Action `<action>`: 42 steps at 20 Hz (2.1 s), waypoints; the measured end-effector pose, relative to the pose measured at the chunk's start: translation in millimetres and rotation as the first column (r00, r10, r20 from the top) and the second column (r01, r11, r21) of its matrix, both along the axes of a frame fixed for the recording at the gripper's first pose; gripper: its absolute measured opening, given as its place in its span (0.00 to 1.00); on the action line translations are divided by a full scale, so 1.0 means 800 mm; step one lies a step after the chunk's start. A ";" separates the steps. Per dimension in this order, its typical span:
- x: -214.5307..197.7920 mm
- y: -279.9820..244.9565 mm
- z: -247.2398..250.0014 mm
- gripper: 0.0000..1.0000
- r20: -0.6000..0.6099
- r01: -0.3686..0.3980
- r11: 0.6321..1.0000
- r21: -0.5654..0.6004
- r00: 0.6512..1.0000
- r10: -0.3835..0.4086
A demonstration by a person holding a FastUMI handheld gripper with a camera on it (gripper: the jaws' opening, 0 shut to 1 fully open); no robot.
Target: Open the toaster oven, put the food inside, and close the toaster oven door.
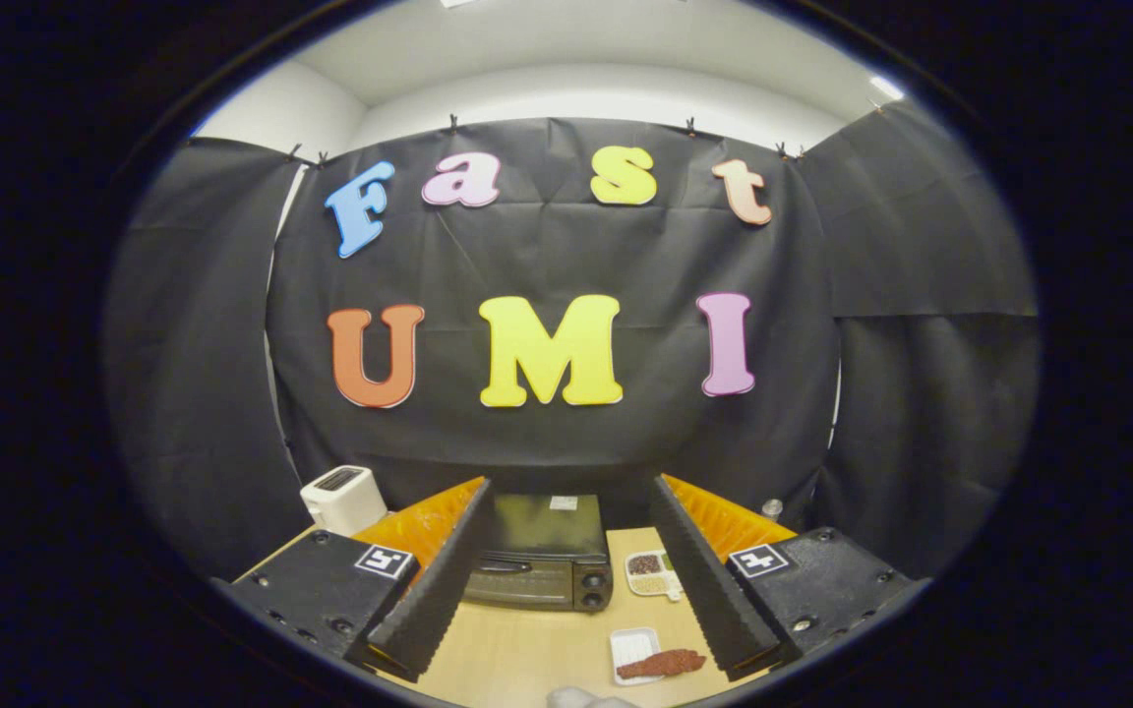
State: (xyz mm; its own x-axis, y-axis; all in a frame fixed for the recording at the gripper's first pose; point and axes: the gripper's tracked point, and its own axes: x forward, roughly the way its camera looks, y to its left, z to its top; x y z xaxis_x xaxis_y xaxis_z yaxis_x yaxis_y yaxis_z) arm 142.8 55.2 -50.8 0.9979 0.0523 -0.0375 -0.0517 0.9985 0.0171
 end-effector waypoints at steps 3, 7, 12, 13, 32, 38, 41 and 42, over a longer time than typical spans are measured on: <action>0.049 0.023 -0.035 1.00 -0.023 -0.009 1.000 -0.005 1.000 0.009; 0.103 0.057 -0.079 1.00 -0.035 -0.028 1.000 -0.009 0.999 0.027; 0.161 0.100 -0.148 1.00 -0.097 -0.036 0.999 0.015 0.995 0.037; 0.172 0.108 -0.162 1.00 -0.107 -0.031 0.999 0.015 0.994 0.032; 0.221 0.158 -0.286 1.00 -0.239 -0.002 1.000 -0.017 0.971 -0.002; 0.173 0.154 -0.300 1.00 -0.273 -0.007 0.999 -0.051 0.962 -0.007; 0.142 0.153 -0.314 1.00 -0.304 -0.017 0.997 -0.075 0.953 -0.007; 0.133 0.152 -0.321 1.00 -0.315 -0.022 0.996 -0.082 0.949 -0.005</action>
State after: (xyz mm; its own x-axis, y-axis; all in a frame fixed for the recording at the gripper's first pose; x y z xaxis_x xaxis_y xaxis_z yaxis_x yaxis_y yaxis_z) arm 249.2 176.6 -307.2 0.9341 0.0443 -0.3543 -0.0660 0.9966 -0.0495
